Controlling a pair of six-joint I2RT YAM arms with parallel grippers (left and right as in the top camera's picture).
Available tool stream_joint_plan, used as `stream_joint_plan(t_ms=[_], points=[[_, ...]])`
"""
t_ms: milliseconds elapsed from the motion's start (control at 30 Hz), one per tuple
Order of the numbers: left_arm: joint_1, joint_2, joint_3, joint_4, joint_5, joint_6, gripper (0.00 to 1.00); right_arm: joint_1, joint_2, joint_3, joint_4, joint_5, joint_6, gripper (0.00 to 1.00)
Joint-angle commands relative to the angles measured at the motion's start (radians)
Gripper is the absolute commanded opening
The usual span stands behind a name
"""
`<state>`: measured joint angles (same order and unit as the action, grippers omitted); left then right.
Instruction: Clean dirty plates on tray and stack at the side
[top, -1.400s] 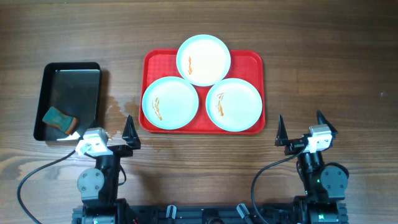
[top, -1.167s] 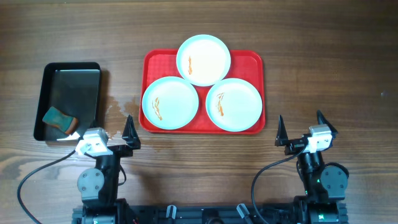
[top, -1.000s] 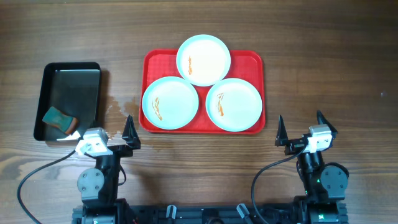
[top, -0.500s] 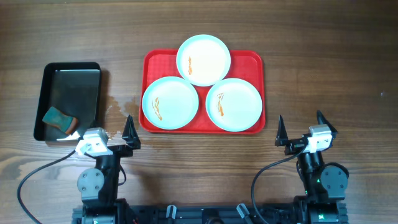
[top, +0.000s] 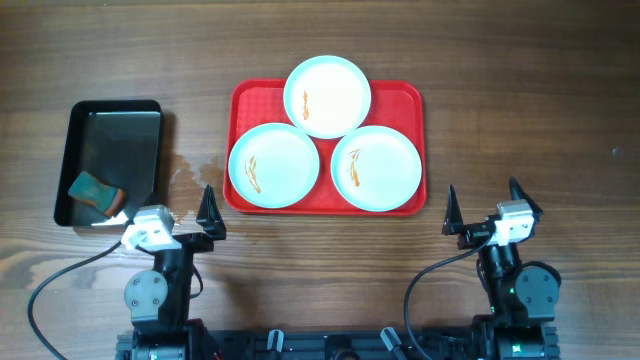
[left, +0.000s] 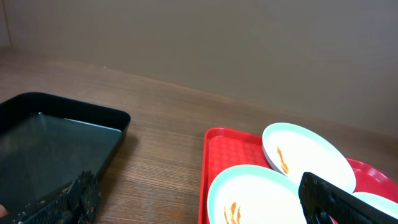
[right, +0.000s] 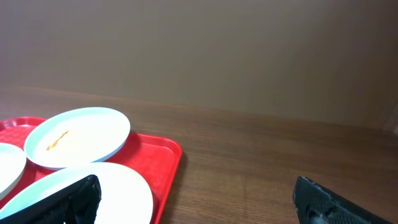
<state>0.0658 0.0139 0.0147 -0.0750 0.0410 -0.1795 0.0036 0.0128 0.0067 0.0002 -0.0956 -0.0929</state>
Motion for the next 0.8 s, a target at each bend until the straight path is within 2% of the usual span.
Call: stream_joint_plan(t_ms=[0,33,67,100,167,233,267,400,467,500,567,600,667,767], points=[[0.004,-0.006,-0.009,0.002,-0.015,0.017,1.0,-0.006,-0.002,-0.002,0.003,0.013,-0.012,1.0],[0.003,-0.006,-0.009,0.027,0.023,-0.037,1.0,-0.006,-0.002,-0.002,0.003,0.013,-0.012,1.0],[0.003,-0.006,-0.009,0.103,0.179,-0.221,1.0,-0.006,-0.002,-0.002,0.003,0.013,-0.011,1.0],[0.003,-0.006,-0.009,0.16,0.317,-0.354,1.0,-0.006,-0.002,-0.002,0.003,0.013,-0.011,1.0],[0.003,-0.006,-0.009,0.233,0.562,-0.567,1.0,-0.006,-0.002,-0.002,0.003,0.013,-0.012,1.0],[0.003,-0.006,-0.009,0.268,0.74,-0.761,1.0,-0.006,-0.002,-0.002,0.003,0.013,-0.011,1.0],[0.003,-0.006,-0.009,0.269,0.786,-0.836,1.0,-0.006,-0.002,-0.002,0.003,0.013,-0.012,1.0],[0.004,-0.006,-0.009,0.4,0.743,-1.066,1.0,-0.006,-0.002,-0.002,0.003,0.013,-0.012,1.0],[0.004,-0.006,-0.002,0.573,0.756,-1.058,0.99,-0.006,-0.002,-0.002,0.003,0.013,-0.012,1.0],[0.005,-0.006,0.014,0.601,0.758,-1.041,0.99,-0.006,-0.002,-0.002,0.003,0.013,-0.012,1.0],[0.005,0.005,0.101,0.504,0.727,-0.943,0.99,-0.006,-0.002,-0.002,0.003,0.013,-0.012,1.0],[0.005,0.023,0.16,0.395,0.695,-0.882,0.99,-0.006,-0.002,-0.002,0.003,0.013,-0.012,1.0],[0.005,0.134,0.367,0.003,0.541,-0.687,1.0,-0.006,-0.002,-0.002,0.003,0.013,-0.012,1.0],[0.004,0.358,0.623,-0.365,0.33,-0.536,1.0,-0.006,-0.002,-0.002,0.003,0.013,-0.012,1.0]])
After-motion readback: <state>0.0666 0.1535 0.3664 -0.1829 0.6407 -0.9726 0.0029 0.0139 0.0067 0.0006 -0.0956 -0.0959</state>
